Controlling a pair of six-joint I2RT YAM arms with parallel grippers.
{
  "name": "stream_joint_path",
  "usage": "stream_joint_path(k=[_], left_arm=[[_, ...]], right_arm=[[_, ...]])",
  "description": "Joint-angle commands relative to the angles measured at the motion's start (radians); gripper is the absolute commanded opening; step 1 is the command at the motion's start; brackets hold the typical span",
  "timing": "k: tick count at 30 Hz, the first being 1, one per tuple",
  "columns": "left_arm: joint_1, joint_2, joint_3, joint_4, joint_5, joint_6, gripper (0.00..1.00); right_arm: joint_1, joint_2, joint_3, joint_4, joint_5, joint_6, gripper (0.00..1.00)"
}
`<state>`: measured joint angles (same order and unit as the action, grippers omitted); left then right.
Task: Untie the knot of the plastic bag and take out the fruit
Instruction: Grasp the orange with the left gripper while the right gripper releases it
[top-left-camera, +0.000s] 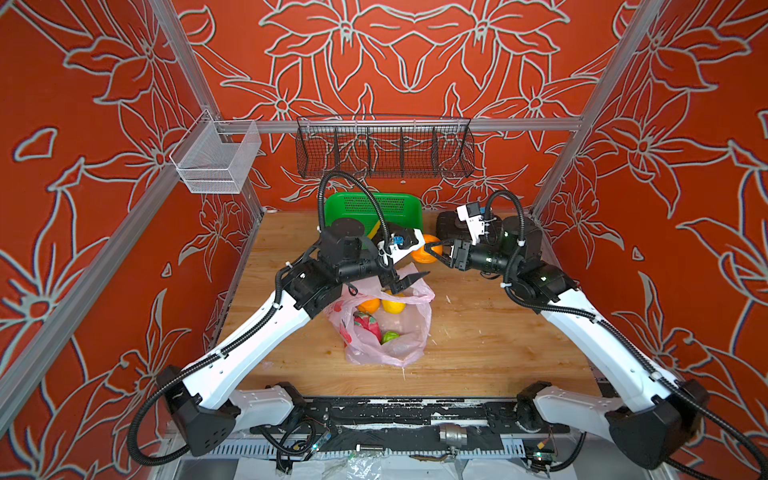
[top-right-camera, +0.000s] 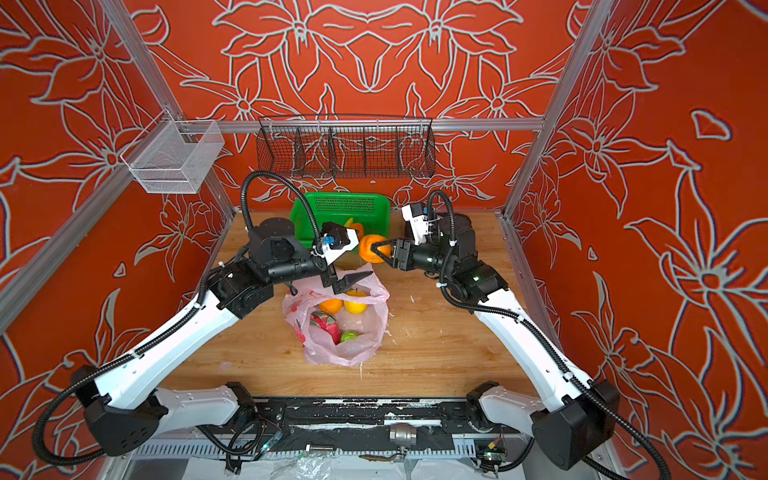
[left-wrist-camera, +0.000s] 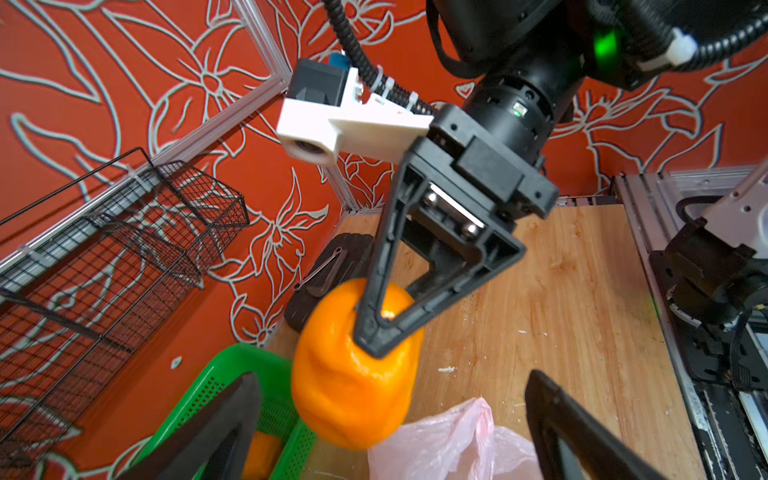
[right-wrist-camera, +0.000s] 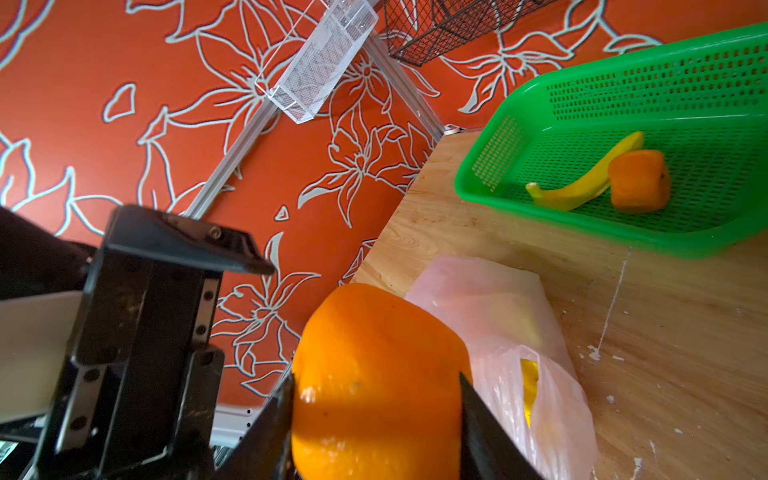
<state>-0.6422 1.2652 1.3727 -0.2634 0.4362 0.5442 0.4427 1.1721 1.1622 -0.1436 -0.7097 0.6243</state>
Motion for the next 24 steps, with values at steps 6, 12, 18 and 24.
stream_joint_path(k=[6,12,18,24], left_arm=[[0.05,0.125,0.097,-0.041,0.264,0.078,0.99],[0.053,0.163,0.11,-0.04,0.302,0.084,0.82],[0.064,0.153,0.1,-0.016,0.265,0.068,0.56],[0.083,0.163,0.12,-0.017,0.253,-0.029,0.45]], right_arm=[[-0.004,-0.054,-0.007,0.066,-0.097,-0.009,0.48],[-0.005,-0.052,-0.003,0.058,-0.097,-0.009,0.48],[-0.011,-0.037,0.011,0.024,-0.095,-0.02,0.51],[-0.015,-0.029,0.026,0.017,-0.069,-0.009,0.7]])
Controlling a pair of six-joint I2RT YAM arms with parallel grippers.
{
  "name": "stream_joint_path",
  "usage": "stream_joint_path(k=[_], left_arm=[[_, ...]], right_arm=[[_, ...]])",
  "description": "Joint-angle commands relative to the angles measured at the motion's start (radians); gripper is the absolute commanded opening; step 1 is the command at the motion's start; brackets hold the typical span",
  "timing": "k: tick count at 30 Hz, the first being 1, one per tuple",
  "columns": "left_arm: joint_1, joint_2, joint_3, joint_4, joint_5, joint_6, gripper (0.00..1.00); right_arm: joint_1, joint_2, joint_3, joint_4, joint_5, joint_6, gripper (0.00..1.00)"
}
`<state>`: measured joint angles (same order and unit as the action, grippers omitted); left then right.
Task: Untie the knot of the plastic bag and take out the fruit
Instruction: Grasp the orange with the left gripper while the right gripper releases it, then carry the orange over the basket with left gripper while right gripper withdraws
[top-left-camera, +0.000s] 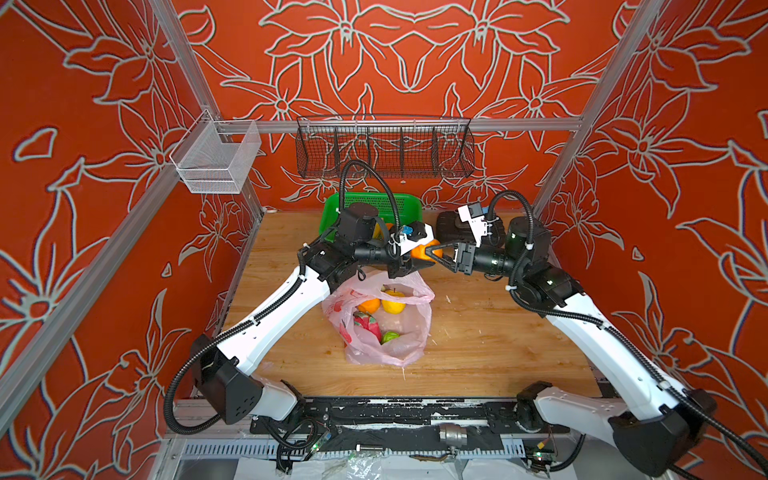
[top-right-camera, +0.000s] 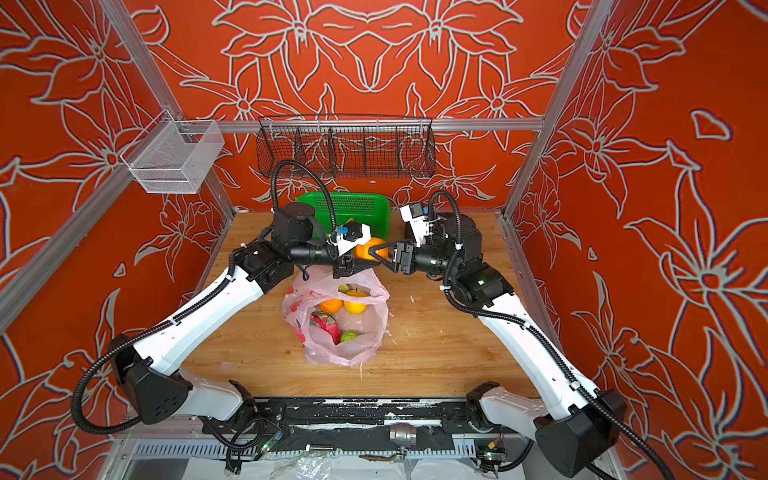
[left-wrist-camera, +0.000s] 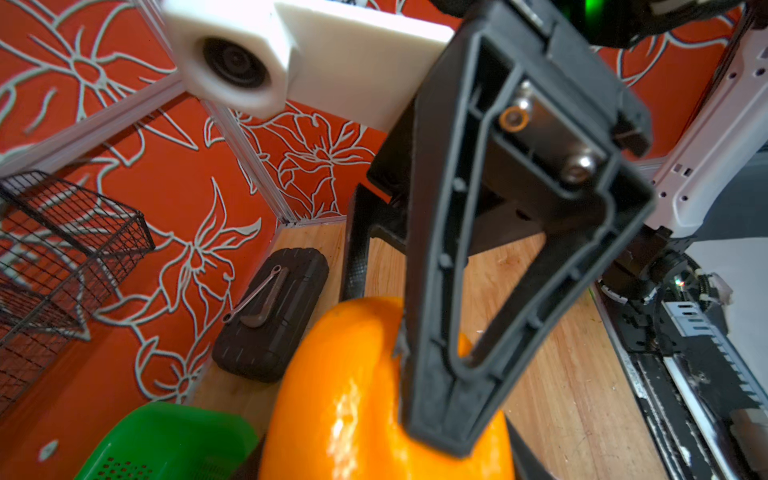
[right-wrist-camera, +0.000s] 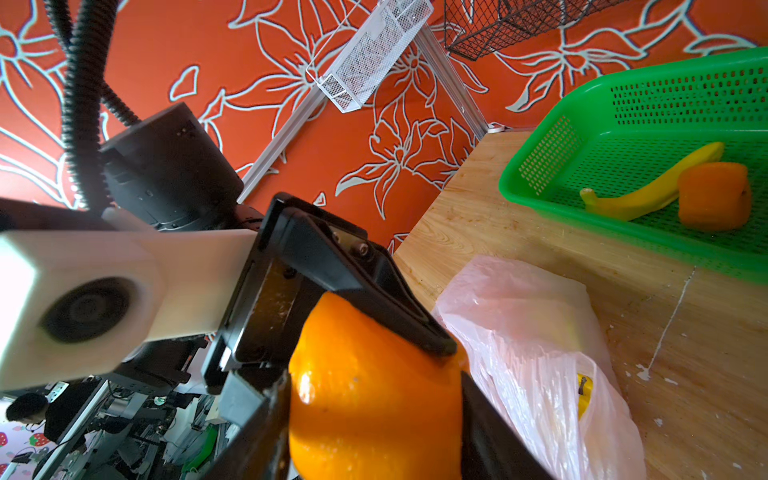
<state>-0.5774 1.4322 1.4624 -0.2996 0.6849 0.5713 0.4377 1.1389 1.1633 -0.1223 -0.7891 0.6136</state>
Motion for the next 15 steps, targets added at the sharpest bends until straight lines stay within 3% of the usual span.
stream_joint_path(k=[1,4,7,11,15], left_arm=[[0.027,0.002,0.037,0.022,-0.01,-0.098,0.44],[0.066,0.007,0.032,0.081,-0.083,-0.281,0.43],[0.113,0.02,0.037,0.099,-0.236,-0.486,0.43],[0.195,0.065,0.062,0.069,-0.366,-0.699,0.37],[0.297,0.119,0.055,0.065,-0.41,-0.926,0.36]], right_arm=[[-0.013,0.0,0.029,-0.017,0.034,0.002,0.75],[-0.019,-0.036,0.02,-0.031,0.124,0.005,0.82],[-0.026,-0.076,-0.008,-0.042,0.224,0.005,0.92],[-0.027,-0.089,-0.022,-0.127,0.353,-0.032,0.93],[-0.027,-0.114,-0.073,-0.109,0.383,-0.032,0.93]])
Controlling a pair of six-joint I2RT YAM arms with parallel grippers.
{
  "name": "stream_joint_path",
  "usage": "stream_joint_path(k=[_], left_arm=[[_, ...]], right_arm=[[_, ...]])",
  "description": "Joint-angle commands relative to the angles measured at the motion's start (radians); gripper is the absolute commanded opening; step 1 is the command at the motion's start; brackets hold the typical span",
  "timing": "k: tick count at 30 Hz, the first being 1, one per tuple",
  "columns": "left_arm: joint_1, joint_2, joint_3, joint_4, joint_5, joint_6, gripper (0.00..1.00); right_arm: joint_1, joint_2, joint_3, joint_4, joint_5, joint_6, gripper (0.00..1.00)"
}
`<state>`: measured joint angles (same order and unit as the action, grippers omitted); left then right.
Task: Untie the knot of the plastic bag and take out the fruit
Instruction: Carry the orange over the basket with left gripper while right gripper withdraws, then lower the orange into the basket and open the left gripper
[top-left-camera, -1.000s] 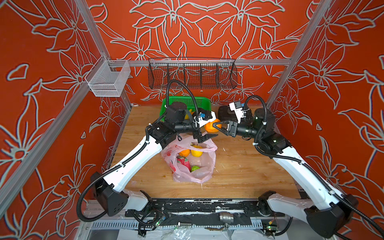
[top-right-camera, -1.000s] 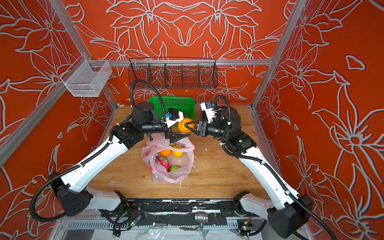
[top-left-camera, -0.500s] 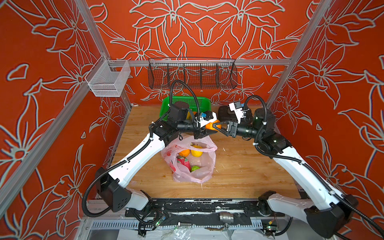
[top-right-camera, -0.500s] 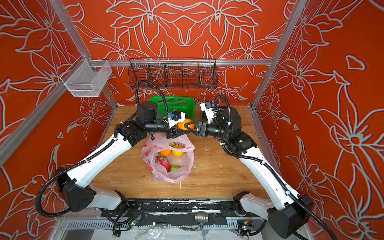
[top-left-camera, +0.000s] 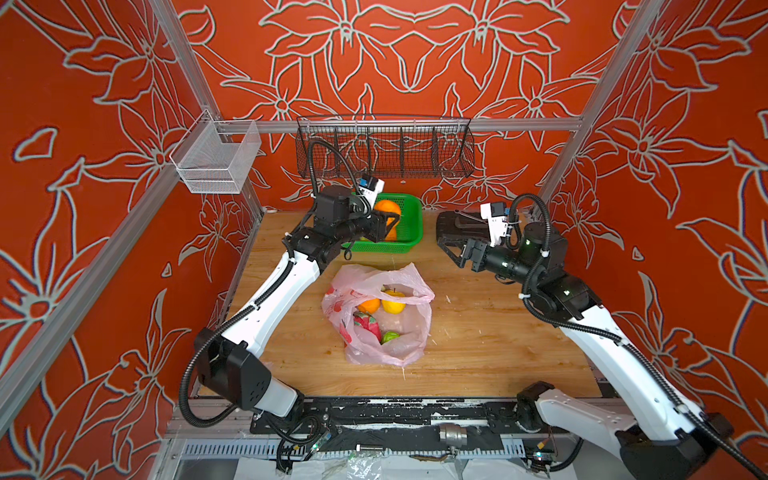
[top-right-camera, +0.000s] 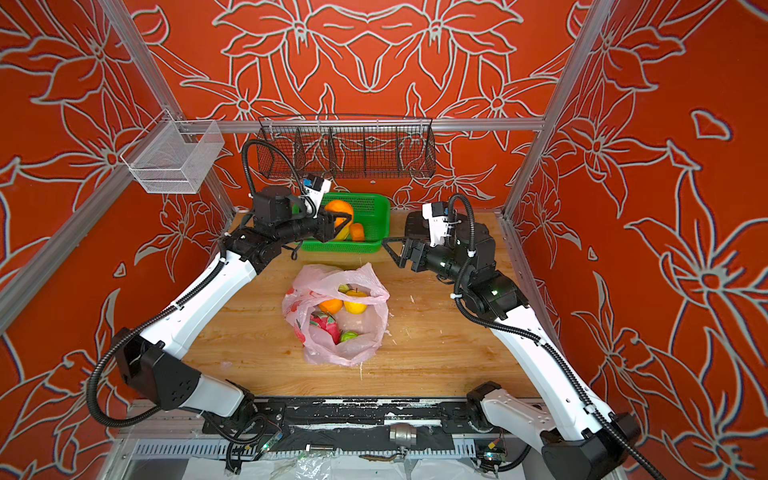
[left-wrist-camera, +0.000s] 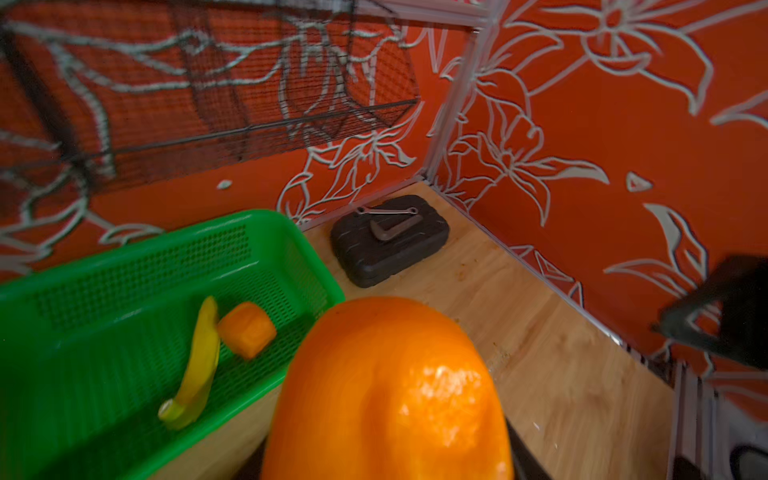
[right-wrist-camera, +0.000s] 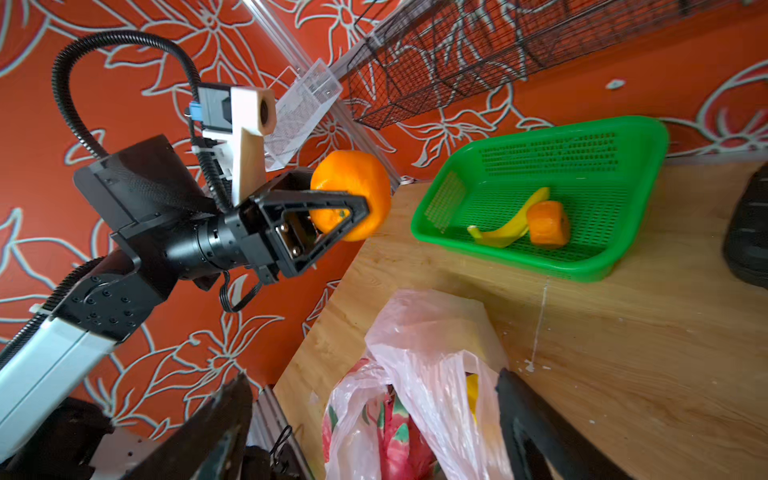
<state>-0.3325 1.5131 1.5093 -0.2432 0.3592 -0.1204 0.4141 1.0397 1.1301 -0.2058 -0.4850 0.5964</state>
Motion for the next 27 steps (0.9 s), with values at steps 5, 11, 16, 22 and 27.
stream_joint_path(k=[5,11,16,22,27], left_arm=[[0.124,0.138,0.02,-0.004,-0.124,-0.411,0.36],[0.164,0.32,0.16,-0.191,-0.323,-0.631,0.28],[0.228,0.444,0.151,-0.075,-0.191,-0.791,0.27],[0.242,0.59,0.243,-0.008,-0.137,-0.875,0.27],[0.246,0.748,0.466,-0.169,-0.182,-0.887,0.27]], right_arm=[[-0.003,-0.011,-0.082,0.003,0.054,0.017,0.93],[-0.003,-0.001,-0.094,0.018,0.053,0.039,0.93],[-0.003,0.013,-0.104,0.045,0.042,0.07,0.93],[-0.003,-0.008,-0.111,0.018,0.048,0.067,0.93],[-0.003,-0.049,-0.133,0.002,0.067,0.064,0.93]])
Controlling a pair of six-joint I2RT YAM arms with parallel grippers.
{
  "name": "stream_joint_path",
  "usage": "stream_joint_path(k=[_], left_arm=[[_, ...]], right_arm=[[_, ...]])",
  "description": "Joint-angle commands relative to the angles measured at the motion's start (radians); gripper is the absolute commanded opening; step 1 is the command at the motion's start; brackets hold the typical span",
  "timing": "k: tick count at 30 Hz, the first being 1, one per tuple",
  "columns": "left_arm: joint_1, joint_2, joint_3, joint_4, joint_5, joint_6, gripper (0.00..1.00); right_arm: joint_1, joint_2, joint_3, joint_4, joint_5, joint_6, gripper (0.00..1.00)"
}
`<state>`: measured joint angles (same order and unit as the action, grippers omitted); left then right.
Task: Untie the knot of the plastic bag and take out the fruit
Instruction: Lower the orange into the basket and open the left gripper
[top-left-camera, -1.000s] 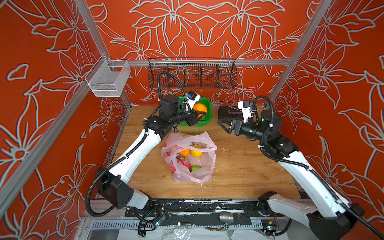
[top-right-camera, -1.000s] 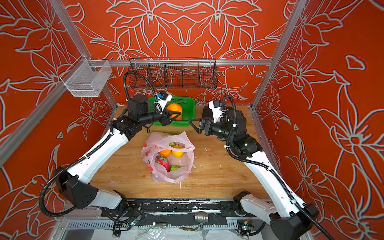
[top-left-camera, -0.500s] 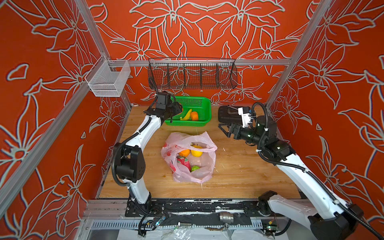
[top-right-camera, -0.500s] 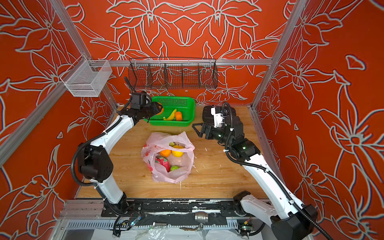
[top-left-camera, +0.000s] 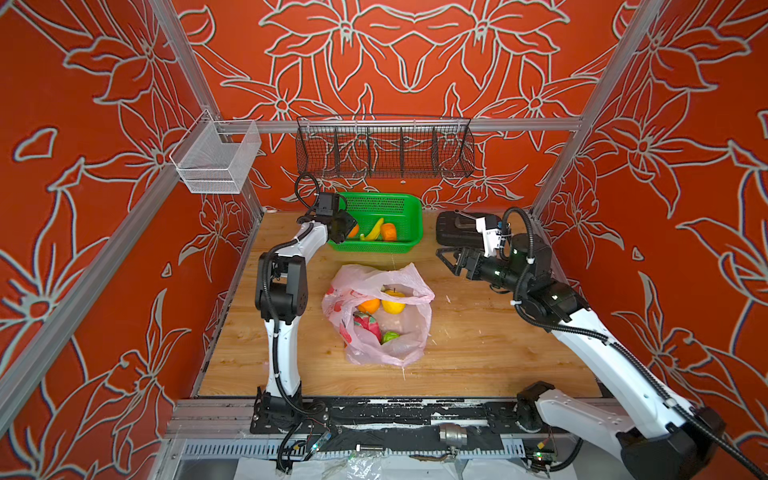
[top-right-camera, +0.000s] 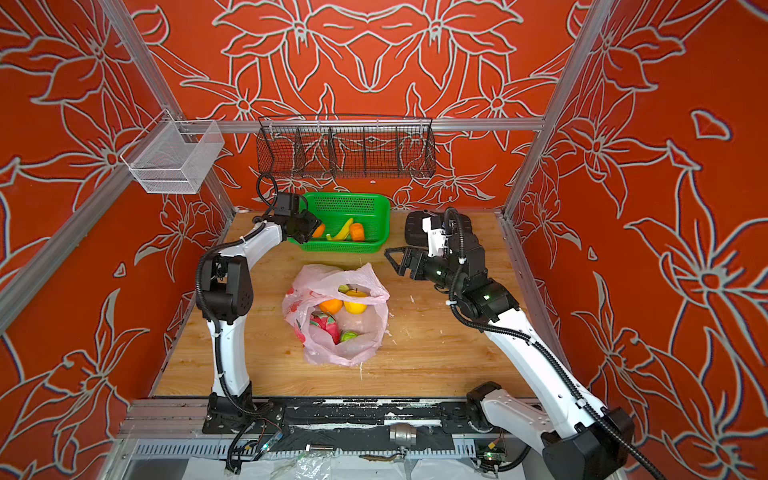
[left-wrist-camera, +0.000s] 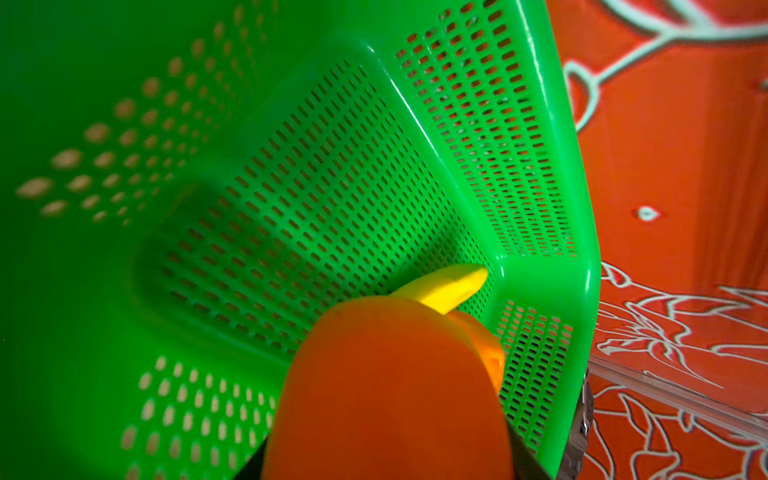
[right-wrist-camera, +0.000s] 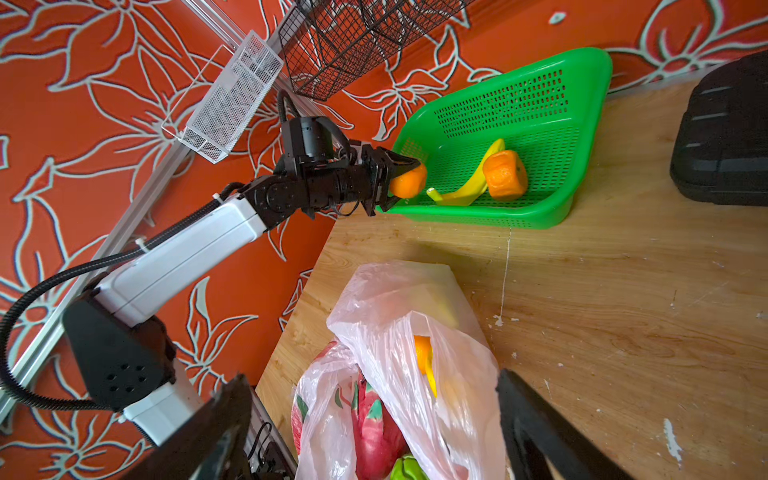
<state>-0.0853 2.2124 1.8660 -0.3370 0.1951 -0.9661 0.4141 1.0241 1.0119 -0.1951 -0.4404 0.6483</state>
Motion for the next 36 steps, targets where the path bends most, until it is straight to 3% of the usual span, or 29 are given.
stream_joint_path(k=[1,5,15,25,36], left_arm=[[0.002,0.08,0.147,-0.109,-0.023,-0.049,0.28],[0.007,0.18,0.271,-0.197,-0.015,-0.057,0.33],[0.008,0.182,0.266,-0.189,0.029,-0.023,0.76],[0.009,0.009,0.215,-0.205,0.084,0.045,0.76],[0.0,-0.467,-0.201,-0.072,0.122,0.075,0.74]], right_arm=[[-0.003,-0.04,-0.015,-0.012,0.024,0.011,0.93],[-0.003,-0.061,-0.019,-0.029,0.035,0.006,0.93],[-0.003,-0.088,-0.029,-0.041,0.038,0.012,0.94],[-0.003,-0.111,-0.035,-0.059,0.039,0.009,0.93],[0.019,-0.114,-0.079,-0.039,-0.055,-0.002,0.89]])
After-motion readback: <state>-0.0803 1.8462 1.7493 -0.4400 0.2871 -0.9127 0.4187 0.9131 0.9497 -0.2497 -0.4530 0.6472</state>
